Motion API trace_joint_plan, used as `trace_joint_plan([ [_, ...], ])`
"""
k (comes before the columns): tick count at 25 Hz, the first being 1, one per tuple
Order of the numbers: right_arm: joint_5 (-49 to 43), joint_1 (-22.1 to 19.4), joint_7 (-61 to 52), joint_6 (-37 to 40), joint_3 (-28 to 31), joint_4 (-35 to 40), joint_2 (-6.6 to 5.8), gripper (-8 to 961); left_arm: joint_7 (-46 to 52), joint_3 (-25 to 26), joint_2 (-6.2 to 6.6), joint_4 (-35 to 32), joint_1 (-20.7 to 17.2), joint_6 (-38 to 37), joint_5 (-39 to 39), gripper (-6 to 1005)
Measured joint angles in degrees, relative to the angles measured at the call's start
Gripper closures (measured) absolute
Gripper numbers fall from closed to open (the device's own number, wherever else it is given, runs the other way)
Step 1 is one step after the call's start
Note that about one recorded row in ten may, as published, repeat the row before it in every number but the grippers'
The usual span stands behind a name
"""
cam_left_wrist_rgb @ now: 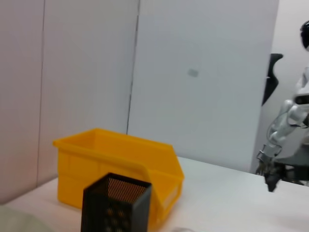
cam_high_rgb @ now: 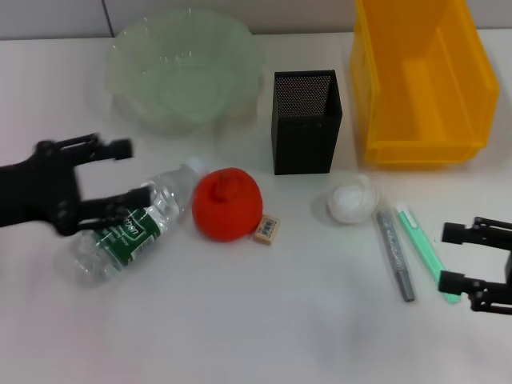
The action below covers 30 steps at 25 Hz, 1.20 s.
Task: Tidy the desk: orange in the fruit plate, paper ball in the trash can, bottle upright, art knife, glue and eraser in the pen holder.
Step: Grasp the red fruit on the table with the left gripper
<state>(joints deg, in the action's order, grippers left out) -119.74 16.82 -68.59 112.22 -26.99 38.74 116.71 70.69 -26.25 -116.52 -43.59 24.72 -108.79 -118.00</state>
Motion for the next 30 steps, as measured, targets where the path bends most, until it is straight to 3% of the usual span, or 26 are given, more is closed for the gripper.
trace_joint_plan([
  [1, 0.0, -0.7, -0.1, -0.3, 0.7, 0.5, -0.12, 221, -0.1, -0.6, -1.19, 0.4, 1.7, 2.7, -0.6, 264],
  [5, 0.0, -1.1, -0.2, -0.4, 1.4, 0.6, -0.14, 221, -0.2, -1.3, -1.57, 0.8, 2.5, 4.2, -0.7, 266],
  [6, 0.0, -1.4, -0.2, -0.5, 1.6, 0.6, -0.13, 221, -0.6, -4.9, -2.02, 3.6, 4.5, 9.3, -0.6, 267],
  [10, -0.1, -1.5, -0.2, -0.6, 1.6, 0.6, 0.10, 221, -1.6, -9.4, -2.05, 8.5, 7.3, 16.0, -0.5, 269],
  [14, -0.1, -1.5, -0.2, -0.6, 1.6, 0.5, 0.22, 221, -5.2, -10.0, -2.26, 13.1, 9.5, 20.9, -0.1, 271],
  [30, -0.1, -0.2, -0.4, -0.6, 1.6, 0.2, 0.76, 222, -13.1, -13.8, -2.58, 22.6, 11.9, 34.9, 0.1, 280],
])
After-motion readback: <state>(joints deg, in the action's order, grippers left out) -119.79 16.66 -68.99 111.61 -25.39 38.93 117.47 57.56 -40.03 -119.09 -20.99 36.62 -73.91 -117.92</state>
